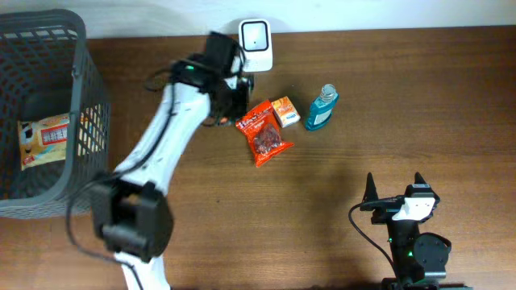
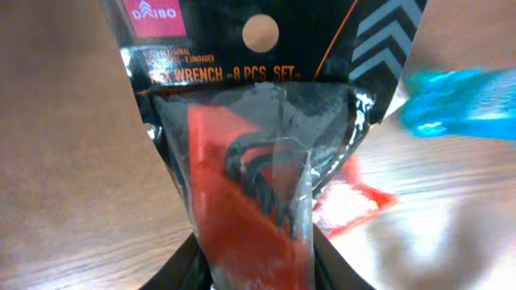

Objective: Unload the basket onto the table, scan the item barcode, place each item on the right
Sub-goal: 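Place the dark packet on the table left of the red bag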

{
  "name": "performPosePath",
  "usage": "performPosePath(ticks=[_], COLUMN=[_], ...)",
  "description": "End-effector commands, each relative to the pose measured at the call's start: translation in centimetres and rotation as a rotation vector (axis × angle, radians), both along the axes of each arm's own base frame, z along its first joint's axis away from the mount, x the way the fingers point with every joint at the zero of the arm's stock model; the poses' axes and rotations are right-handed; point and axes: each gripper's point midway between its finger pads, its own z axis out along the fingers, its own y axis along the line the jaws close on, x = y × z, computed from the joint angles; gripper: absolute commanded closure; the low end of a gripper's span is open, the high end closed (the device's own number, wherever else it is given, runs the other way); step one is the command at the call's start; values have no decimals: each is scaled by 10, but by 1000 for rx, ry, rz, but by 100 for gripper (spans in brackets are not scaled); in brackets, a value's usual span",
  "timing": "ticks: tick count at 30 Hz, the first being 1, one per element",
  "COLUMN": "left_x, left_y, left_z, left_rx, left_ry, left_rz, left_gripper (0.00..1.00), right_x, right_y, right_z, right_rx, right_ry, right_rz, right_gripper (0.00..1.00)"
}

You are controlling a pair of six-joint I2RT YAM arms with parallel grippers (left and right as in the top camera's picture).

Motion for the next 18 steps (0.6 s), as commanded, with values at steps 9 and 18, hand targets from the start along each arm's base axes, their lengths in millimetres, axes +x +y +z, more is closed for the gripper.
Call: performPosePath(ticks=[9, 18], left_x=[-7, 3], left_y=[8, -17], left_z=[-113, -110], left_rx=[155, 134], left_ry=[228, 151], left_rz=[27, -13], left_gripper=[46, 53], right_x=[0, 0], right_y=[-3, -3], right_z=[-3, -3], right_rx=[0, 0], right_ry=[5, 5], right_rz=[-14, -14], right_gripper=[2, 1])
